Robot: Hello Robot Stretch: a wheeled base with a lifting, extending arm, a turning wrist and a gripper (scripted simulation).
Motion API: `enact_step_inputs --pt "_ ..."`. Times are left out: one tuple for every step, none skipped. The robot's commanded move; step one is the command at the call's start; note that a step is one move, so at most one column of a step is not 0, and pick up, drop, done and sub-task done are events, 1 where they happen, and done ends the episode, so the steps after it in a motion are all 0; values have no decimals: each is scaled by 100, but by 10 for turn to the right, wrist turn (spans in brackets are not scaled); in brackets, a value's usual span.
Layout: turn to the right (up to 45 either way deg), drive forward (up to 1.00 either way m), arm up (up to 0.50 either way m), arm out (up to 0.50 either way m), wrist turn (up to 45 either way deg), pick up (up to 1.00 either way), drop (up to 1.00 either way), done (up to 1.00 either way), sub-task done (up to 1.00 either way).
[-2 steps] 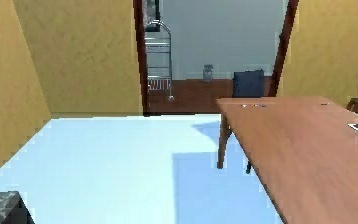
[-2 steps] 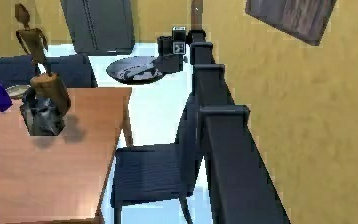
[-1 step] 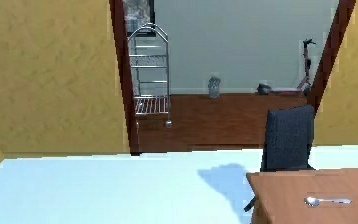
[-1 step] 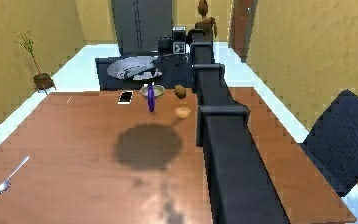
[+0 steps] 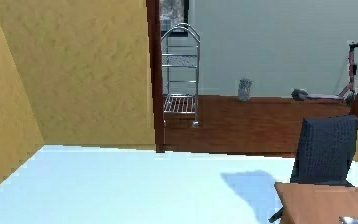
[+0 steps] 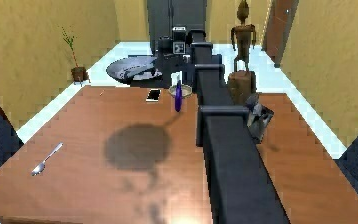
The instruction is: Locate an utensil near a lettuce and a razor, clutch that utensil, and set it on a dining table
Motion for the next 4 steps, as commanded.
enact_step_inputs --pt "0 0 0 0 330 0 0 0 0" --pt "0 0 -2 0 0 0 0 0 0" --pt "0 0 -32 0 0 0 0 0 0" --pt "0 0 0 0 0 0 100 0 0"
